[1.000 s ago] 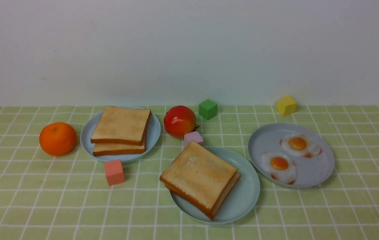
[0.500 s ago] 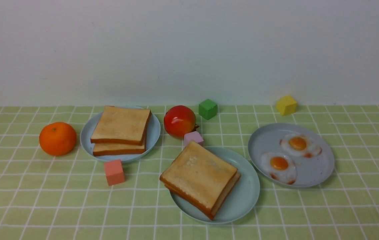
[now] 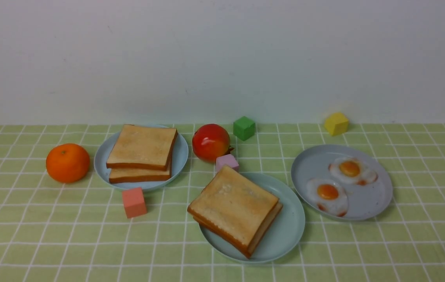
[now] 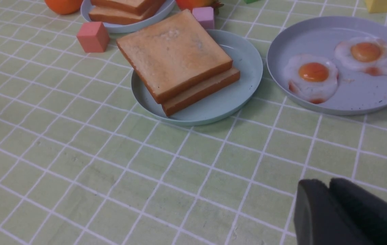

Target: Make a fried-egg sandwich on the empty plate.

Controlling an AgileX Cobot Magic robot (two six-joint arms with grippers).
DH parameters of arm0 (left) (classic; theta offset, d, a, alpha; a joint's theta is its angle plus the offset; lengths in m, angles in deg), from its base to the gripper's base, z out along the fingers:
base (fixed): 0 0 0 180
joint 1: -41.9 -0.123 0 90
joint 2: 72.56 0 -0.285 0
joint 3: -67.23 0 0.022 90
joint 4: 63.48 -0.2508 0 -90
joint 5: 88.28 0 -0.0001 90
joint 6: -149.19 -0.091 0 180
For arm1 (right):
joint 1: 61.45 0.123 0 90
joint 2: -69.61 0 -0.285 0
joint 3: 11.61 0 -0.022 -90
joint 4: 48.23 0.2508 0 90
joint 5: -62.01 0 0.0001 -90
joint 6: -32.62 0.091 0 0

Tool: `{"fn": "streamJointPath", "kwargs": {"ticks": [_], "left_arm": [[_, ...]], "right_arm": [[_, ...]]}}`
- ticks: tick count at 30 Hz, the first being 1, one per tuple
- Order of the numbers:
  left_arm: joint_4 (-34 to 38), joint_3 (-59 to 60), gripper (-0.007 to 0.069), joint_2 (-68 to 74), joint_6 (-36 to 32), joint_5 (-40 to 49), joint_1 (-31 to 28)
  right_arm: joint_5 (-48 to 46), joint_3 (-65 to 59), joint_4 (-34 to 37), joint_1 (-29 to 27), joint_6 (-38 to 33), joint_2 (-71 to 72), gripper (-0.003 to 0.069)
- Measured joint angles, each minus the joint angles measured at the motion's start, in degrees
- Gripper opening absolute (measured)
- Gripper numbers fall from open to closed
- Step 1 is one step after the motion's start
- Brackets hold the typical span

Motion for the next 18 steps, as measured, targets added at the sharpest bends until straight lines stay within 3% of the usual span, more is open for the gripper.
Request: {"fn": "streamJointPath", "kwargs": {"ticks": [7, 12, 18], "left_arm": [[0.0, 0.0, 0.0005, 0.0, 0.0, 0.0, 0.0], [0.1, 0.0, 0.0010, 0.0, 0.0, 0.0, 0.0], [0.1, 0.0, 0.0018, 0.0, 0.0, 0.0, 0.0]], "right_arm": [[0.0, 0.0, 0.0, 0.0, 0.0, 0.0, 0.0092], [0.1, 0.0, -8.3, -0.8, 0.0, 0.1, 0.0097], [-0.1, 0.0, -9.8, -11.3, 3.8, 1.6, 0.0103]]}}
